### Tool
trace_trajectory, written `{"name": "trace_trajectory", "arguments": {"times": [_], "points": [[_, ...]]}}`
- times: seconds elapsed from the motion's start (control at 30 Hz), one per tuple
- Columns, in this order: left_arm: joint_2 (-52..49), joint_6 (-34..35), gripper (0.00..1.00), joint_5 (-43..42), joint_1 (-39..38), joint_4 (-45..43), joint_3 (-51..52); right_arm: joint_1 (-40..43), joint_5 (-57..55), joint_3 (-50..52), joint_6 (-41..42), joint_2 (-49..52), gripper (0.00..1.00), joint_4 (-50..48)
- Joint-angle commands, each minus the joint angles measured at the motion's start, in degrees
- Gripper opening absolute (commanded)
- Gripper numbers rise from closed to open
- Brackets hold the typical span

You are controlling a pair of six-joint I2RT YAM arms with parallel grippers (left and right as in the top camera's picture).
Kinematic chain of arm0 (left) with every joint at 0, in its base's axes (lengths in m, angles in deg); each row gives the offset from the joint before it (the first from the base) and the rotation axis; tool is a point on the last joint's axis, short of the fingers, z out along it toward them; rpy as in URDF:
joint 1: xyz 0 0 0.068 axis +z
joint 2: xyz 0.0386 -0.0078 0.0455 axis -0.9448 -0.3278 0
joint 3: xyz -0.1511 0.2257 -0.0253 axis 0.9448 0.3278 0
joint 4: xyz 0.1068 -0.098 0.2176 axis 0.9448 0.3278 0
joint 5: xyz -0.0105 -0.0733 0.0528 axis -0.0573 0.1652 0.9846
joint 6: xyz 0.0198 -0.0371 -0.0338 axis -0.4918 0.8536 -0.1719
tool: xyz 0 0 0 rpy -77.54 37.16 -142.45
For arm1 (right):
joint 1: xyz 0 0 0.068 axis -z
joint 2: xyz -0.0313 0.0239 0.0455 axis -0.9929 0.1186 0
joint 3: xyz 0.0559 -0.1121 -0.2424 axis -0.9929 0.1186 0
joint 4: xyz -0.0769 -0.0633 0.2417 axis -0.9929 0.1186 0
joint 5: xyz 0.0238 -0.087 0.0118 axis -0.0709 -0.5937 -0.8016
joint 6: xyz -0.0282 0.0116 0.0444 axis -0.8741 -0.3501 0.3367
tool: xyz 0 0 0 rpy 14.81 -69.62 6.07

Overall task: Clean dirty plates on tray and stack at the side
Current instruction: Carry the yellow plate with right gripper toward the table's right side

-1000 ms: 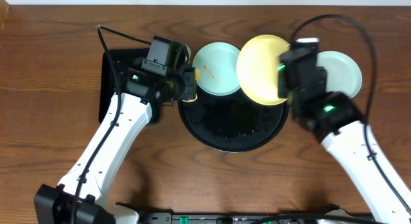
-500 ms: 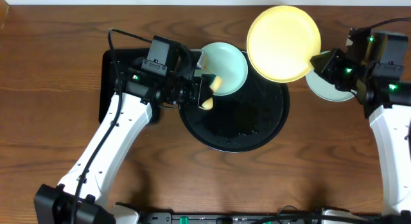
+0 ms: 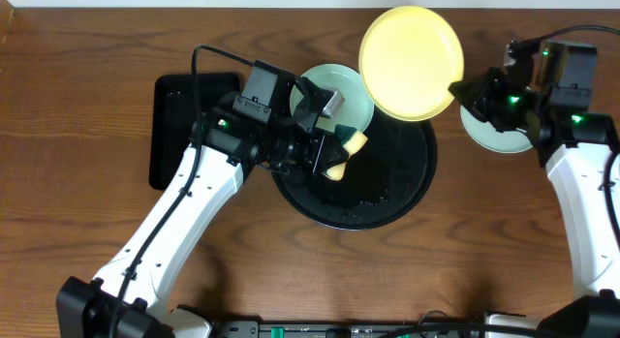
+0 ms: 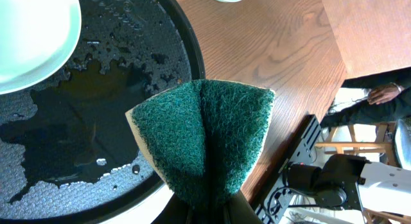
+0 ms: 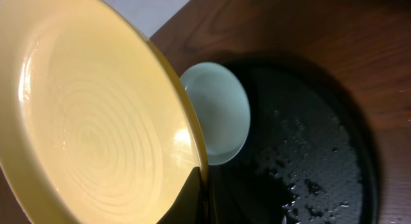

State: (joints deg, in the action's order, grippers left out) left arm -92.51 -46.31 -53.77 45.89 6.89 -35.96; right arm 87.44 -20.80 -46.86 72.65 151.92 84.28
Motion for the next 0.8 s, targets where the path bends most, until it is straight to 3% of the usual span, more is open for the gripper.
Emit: {"name": "trace_trajectory", "arguments": {"times": [0.0,0.4,0.77], "points": [[0.55,-1.2,0.08,-1.05,-0.09,-0.59,-0.09,-2.14,-1.53,-1.38,0.52,0.13,0.01,0.26],[0.55,-1.22,0.08,-0.5,-0.07,-3.76,-0.09,-5.09,-3.87,-1.38,-2.99,0.13,0.01,3.72],[0.55,-1.25,0.07,7.98,-0.07,-5.03,-0.09,-4.94,0.46,-1.38,-4.31,0.13,0.01,4.48]]}}
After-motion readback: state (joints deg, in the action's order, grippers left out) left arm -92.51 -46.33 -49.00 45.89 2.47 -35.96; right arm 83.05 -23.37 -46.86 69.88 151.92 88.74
